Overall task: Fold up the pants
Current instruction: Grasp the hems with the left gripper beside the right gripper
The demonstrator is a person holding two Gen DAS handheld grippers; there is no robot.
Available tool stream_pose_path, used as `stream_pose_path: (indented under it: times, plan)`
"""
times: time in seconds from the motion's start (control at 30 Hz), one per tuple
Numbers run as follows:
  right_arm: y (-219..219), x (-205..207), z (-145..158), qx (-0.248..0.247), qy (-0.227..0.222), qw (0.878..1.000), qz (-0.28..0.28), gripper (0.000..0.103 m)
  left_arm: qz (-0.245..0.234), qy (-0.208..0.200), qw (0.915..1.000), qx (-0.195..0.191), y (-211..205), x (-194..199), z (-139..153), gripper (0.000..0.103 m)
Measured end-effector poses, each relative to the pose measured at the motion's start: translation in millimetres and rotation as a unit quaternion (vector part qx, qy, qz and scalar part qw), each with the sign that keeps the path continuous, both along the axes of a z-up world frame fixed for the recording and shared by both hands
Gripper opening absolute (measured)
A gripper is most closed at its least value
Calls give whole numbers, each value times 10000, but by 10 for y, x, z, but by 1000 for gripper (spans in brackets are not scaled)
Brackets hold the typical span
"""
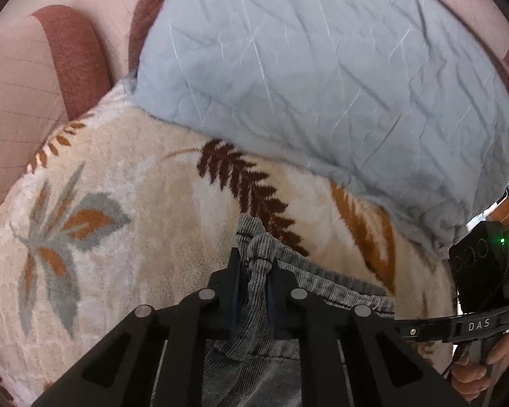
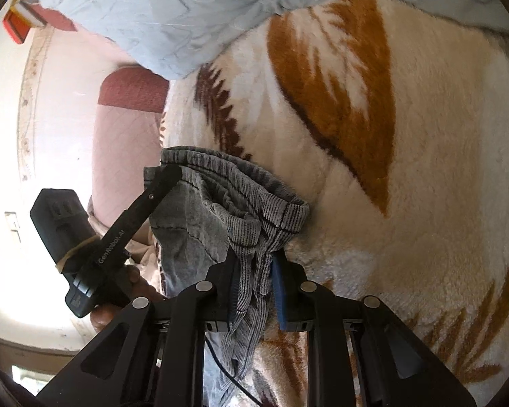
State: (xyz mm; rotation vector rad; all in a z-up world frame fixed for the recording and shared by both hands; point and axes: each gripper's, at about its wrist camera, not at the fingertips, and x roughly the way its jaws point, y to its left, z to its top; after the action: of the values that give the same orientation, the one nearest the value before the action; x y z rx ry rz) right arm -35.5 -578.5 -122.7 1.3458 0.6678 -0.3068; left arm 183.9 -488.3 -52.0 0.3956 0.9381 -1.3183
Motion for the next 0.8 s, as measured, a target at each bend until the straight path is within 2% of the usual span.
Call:
stream_pose_path:
  times: [0.23, 0.5, 0.67, 0.8]
  plan:
    - [115, -2, 256, -408, -410, 9983, 119, 15, 291, 66, 9983, -499, 273, 73, 269, 14]
    - [451, 72, 585, -1077, -764, 9897, 558, 15, 623, 55, 9931, -989, 889, 96, 552, 14]
    - [737, 180, 686, -1312, -867, 9831, 934, 15, 906, 57, 9887, -1194, 1363, 134, 581, 14]
    - [1075, 306, 718, -1532, -873, 9747, 1375, 15, 1161, 91, 9858, -1212, 1726, 177, 473, 14]
